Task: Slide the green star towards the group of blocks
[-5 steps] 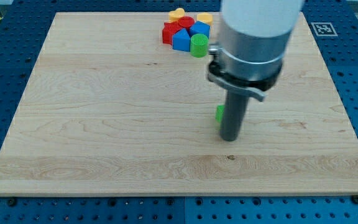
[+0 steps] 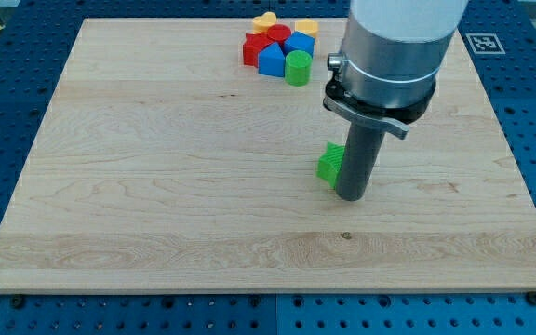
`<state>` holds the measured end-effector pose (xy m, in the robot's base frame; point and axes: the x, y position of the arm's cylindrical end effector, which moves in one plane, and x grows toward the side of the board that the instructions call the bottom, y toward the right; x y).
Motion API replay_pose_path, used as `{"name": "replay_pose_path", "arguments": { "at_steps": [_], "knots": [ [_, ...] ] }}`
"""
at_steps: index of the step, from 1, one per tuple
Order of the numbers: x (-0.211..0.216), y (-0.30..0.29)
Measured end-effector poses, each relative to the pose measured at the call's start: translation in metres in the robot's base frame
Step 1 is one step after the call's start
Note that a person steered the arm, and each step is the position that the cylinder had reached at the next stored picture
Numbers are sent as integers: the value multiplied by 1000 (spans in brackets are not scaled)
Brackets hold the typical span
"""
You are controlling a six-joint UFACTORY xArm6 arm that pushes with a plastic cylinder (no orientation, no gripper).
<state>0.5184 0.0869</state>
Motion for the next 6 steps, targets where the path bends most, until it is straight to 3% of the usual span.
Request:
{"name": "replay_pose_path", "arguments": {
  "at_steps": [3,6],
  "knots": [
    [-80,-19],
    [-102,-91]
  ]
}}
